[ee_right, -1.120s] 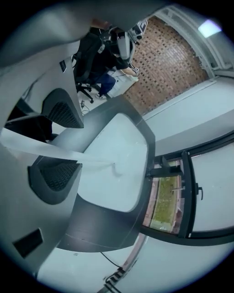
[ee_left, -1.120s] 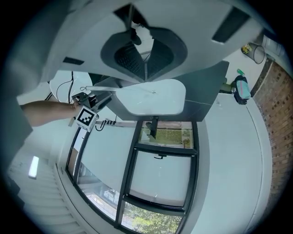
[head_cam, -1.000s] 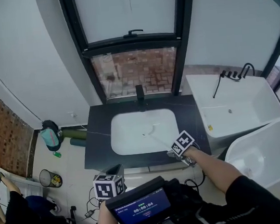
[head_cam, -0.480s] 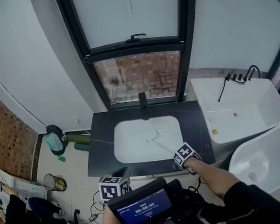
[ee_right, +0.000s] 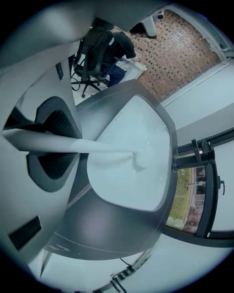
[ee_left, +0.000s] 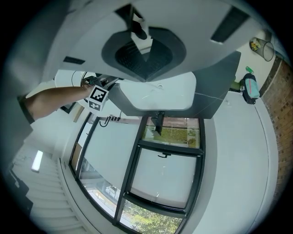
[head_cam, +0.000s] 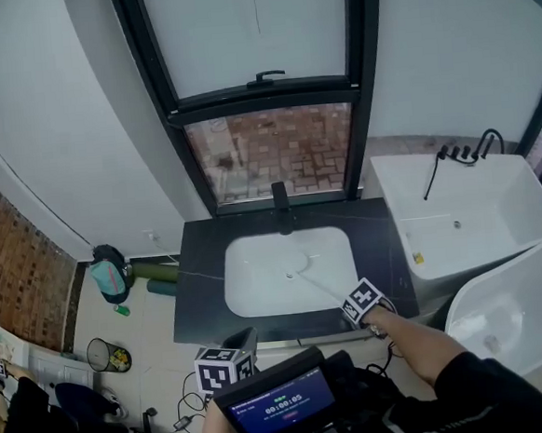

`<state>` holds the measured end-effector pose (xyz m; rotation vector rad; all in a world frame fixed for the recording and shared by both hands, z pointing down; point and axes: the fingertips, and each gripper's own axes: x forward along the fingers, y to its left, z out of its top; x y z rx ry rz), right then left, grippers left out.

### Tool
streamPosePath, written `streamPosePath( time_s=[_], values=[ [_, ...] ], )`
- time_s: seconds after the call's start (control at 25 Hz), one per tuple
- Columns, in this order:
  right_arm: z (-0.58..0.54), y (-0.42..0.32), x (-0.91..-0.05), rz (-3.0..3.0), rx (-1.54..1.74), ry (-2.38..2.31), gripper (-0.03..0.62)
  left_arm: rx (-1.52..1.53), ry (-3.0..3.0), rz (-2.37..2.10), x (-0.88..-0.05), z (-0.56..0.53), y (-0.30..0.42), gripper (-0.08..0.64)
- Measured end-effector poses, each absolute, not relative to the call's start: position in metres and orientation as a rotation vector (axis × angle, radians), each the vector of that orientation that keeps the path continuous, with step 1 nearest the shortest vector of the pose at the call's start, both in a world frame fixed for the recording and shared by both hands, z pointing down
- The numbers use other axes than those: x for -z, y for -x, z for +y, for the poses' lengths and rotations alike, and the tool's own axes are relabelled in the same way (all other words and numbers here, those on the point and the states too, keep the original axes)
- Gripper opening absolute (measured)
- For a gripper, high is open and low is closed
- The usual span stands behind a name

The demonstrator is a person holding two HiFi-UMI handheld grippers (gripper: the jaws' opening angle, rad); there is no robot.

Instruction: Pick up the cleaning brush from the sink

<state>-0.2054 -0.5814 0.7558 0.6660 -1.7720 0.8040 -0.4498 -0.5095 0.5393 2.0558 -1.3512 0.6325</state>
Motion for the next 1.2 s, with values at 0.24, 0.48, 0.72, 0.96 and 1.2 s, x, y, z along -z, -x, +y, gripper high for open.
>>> streamPosePath(
  time_s=[0.24, 0.48, 0.72, 0.96, 1.2],
  values=[
    [-0.556, 0.198, -0.707, -1.925, -0.720, -0.631, 0.067, -0.609, -2.067, -1.342, -0.540, -0.499, 0.456, 0.009],
    [-0.486, 0.188, -0.655, -2.079, -0.688, -0.704, 0.067, -0.589, -2.116, -1.295, -0.557, -0.469, 0.449, 0.009],
    [-0.398, 0.111, -0.594, -2.238, -0.615, -0.781, 0.067, -0.536, -2.185, -1.365, -0.530, -0.390, 0.365, 0.009],
    [-0.300, -0.027, -0.554, -2.423, -0.526, -0.856, 0.067, -0.105, -2.516, -1.700, -0.456, -0.264, 0.207, 0.009],
    [-0.177, -0.150, -0.506, -2.544, -0.437, -0.837, 0.067, 0.071, -2.450, -1.944, -0.426, -0.103, 0.077, 0.011]
  ],
)
